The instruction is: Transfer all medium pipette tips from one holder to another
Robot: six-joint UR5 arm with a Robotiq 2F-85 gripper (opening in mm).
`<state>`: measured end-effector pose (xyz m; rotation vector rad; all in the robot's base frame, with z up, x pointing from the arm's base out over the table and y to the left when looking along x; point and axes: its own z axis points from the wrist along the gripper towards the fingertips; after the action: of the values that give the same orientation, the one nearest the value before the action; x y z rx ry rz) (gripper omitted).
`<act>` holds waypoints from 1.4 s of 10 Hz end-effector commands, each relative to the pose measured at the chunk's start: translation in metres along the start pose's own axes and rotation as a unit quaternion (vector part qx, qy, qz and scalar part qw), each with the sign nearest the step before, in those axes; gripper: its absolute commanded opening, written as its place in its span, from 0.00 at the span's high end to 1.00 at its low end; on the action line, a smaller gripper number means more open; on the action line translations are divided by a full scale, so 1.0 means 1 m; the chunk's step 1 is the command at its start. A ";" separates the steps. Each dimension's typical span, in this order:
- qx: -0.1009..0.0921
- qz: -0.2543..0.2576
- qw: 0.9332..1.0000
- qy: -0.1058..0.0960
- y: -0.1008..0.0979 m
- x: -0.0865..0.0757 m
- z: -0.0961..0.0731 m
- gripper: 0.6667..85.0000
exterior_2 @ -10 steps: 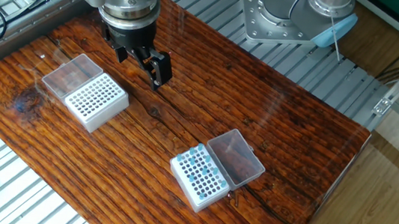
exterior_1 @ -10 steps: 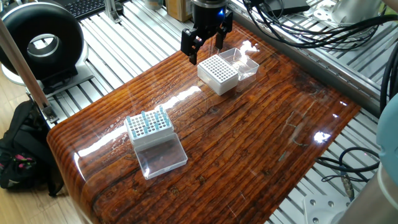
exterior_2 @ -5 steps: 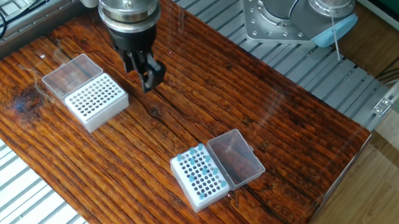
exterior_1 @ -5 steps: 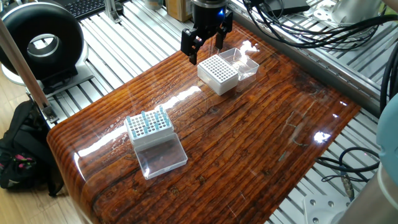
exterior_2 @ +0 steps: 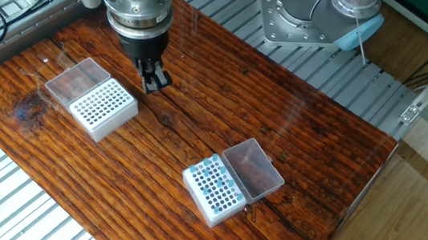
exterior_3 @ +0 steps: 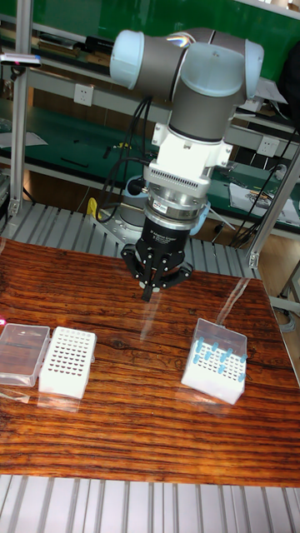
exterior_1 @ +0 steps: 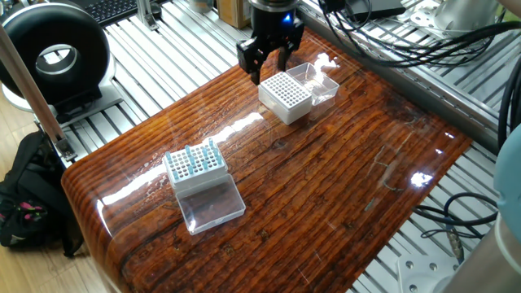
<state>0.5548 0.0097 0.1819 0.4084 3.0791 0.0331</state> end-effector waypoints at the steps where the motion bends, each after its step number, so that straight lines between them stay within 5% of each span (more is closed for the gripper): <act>1: -0.003 0.003 1.000 -0.019 0.003 -0.010 -0.002 1.00; 5: -0.004 -0.005 0.999 -0.038 0.004 -0.020 -0.003 1.00; 7: -0.038 -0.012 0.998 -0.053 0.024 -0.027 -0.003 1.00; 9: -0.016 -0.032 0.998 -0.060 0.013 -0.030 -0.001 1.00; 11: 0.013 -0.043 0.998 -0.037 0.002 -0.017 0.001 1.00; 14: 0.020 -0.106 0.994 -0.026 0.001 -0.012 0.003 1.00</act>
<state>0.5724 0.0074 0.1805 0.2215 3.0269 -0.0243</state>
